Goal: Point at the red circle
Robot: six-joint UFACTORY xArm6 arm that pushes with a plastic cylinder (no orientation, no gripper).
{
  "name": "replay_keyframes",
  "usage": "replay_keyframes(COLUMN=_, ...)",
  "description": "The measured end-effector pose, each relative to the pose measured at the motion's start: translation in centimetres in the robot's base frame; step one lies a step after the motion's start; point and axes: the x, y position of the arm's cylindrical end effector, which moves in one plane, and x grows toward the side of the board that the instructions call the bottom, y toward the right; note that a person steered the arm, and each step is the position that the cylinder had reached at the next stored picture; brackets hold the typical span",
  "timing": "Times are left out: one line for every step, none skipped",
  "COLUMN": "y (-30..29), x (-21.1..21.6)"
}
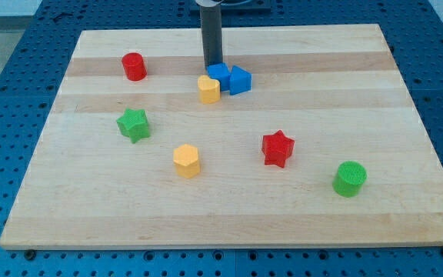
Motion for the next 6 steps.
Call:
replay_keyframes(y=-1.4, x=-2.0)
replay_keyframes(y=-4.2, x=-4.8)
replay_keyframes(y=-9.0, x=-6.6)
replay_keyframes(y=-14.3, x=-6.3)
replay_keyframes(y=-18.7, x=-2.0)
replay_keyframes(y=-19.9, x=0.7)
